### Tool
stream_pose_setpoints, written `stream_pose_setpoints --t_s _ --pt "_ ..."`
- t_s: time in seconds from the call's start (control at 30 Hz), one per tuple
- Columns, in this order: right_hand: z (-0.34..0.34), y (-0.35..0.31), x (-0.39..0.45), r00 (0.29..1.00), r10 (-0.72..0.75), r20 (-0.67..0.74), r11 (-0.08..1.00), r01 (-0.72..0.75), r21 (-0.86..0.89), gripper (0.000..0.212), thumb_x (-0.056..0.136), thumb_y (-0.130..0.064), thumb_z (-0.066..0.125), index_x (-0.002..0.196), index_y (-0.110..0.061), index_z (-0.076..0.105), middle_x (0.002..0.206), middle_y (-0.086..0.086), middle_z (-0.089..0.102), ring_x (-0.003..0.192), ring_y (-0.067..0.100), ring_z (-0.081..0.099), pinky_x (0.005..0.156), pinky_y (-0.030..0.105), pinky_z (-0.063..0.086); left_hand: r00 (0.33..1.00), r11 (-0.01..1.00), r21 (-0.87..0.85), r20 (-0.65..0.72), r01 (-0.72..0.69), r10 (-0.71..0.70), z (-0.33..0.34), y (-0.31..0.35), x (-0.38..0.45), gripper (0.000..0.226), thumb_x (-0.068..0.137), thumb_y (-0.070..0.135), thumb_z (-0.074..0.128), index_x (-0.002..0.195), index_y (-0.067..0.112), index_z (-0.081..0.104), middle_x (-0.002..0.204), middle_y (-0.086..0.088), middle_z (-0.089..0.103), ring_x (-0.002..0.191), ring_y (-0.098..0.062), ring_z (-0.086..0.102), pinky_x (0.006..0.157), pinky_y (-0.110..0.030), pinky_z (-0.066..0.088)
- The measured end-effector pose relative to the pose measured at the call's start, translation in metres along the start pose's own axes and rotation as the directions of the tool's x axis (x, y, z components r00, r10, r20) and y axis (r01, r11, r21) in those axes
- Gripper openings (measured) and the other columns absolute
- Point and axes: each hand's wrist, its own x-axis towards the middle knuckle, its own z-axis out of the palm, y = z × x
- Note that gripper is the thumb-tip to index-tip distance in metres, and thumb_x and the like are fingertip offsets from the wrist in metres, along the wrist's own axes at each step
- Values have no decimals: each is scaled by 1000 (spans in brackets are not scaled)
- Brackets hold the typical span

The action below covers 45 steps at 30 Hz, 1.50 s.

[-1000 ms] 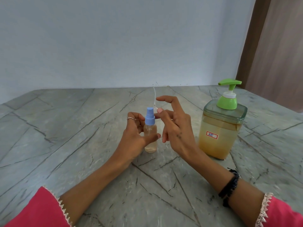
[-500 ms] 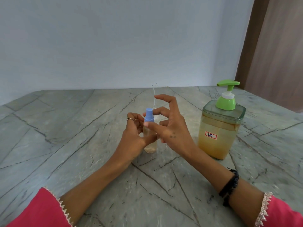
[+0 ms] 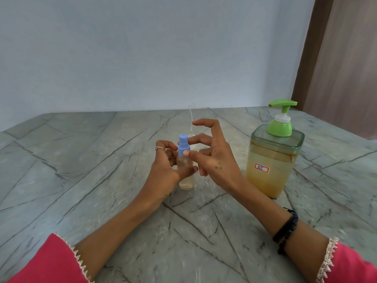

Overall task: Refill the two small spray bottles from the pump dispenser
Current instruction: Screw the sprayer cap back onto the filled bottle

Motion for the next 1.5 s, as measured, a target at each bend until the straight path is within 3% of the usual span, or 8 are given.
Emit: stream_pose_setpoints --t_s 0.27,0.47,0.63,0.83,0.97,1.1,1.23,1.5 --pt "2 5 0 999 22 42 998 -19 -59 55 76 -23 75 114 -37 37 103 -9 58 55 16 48 51 17 42 1000 999 35 2 -8 8 1 -1 0 53 70 9 77 93 29 34 97 6 61 83 4 64 66 -7 48" --pt "-2 3 1 994 21 106 998 -28 57 48 77 -12 62 114 -33 41 110 10 67 46 12 51 46 23 42 1000 1000 10 1 -8 8 1 0 -1 54 70 8 77 97 29 35 103 -2 63 92 -4 64 79 -21 51" --pt "-2 3 3 999 42 13 999 -42 -34 55 76 -11 79 109 -29 40 92 -1 62 41 4 45 42 13 38 1000 999 39 -2 -11 11 1 1 0 59 68 5 78 95 30 32 100 -5 63 91 -6 64 76 -18 49" --pt "-3 3 1 992 68 106 998 -67 -10 53 77 -18 74 113 -34 38 108 -3 58 50 7 48 47 15 40 1000 1000 5 3 9 -9 1 2 0 62 67 4 79 98 32 33 97 -7 65 87 -7 66 74 -16 52" --pt "-5 4 1 983 58 172 993 -74 90 45 76 -10 57 113 -31 41 110 8 67 47 9 50 46 23 41 1000 1000 -9 -8 7 -7 0 2 -1 69 63 8 81 105 37 34 98 -6 67 92 -12 66 85 -28 51" --pt "-7 5 4 991 76 106 992 -86 91 46 81 -3 69 107 -31 43 99 8 69 41 10 49 44 23 41 1000 1000 -5 -22 2 -3 1 1 0 75 64 8 81 110 39 31 97 -10 67 94 -17 66 90 -37 50" --pt "-4 5 5 996 85 27 996 -84 -19 50 76 -11 79 102 -30 41 85 -7 61 42 3 43 42 11 35 1000 1000 28 -21 -10 11 1 -1 1 74 66 6 81 108 41 31 94 -6 67 88 -9 67 85 -28 51" --pt "-6 5 2 988 78 131 996 -82 30 43 84 -9 69 110 -33 45 108 4 66 48 5 50 46 19 41 998 999 9 22 50 -51 0 -2 2 67 64 16 81 114 33 40 104 -3 65 94 -9 65 82 -25 52"
